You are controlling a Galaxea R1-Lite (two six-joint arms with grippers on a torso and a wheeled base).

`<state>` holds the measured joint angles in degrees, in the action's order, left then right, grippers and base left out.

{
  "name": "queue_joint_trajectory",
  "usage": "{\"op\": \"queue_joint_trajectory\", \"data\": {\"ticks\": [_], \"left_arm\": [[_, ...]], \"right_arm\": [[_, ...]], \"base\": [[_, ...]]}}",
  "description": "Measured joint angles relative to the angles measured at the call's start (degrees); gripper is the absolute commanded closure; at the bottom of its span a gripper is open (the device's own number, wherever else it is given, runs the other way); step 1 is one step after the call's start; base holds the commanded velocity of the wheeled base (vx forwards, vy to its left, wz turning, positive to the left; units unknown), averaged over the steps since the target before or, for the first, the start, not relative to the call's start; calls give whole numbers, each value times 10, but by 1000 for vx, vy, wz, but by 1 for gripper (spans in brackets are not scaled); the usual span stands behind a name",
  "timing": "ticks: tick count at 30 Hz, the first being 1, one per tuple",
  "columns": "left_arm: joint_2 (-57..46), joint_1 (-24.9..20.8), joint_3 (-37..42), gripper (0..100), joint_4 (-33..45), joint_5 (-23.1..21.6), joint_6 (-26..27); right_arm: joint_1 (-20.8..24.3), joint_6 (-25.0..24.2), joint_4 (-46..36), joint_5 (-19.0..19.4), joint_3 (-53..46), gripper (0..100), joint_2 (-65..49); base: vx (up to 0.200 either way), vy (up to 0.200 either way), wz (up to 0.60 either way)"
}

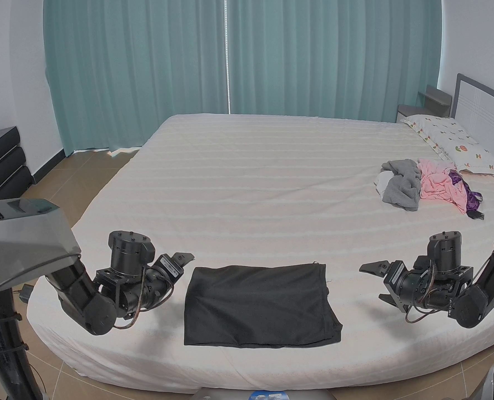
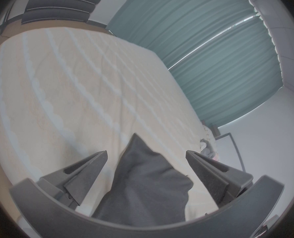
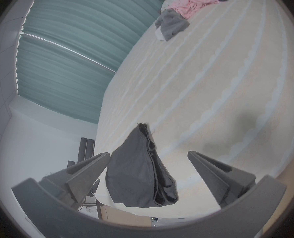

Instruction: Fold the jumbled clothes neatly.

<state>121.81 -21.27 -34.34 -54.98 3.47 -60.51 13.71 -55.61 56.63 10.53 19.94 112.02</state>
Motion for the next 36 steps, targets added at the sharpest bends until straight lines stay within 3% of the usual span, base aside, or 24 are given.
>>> {"op": "queue_joint_trajectory", "data": {"ticks": [11,16,26,36], "left_arm": [[-123,28,27,0,-3,18,-2],[-200,37,48,0,-5,37,15],[-395,43,98,0,-1,98,163],[-610,43,149,0,51,161,349]], "right_arm": [[13,9,-10,-87,-31,0,-133],[13,40,-11,-111,-44,0,-201],[-5,201,-54,-121,-79,0,-405],[-33,372,-260,-75,-87,0,-663]], "base": [[0,0,0],[0,0,0],[0,0,0],[0,0,0]]}}
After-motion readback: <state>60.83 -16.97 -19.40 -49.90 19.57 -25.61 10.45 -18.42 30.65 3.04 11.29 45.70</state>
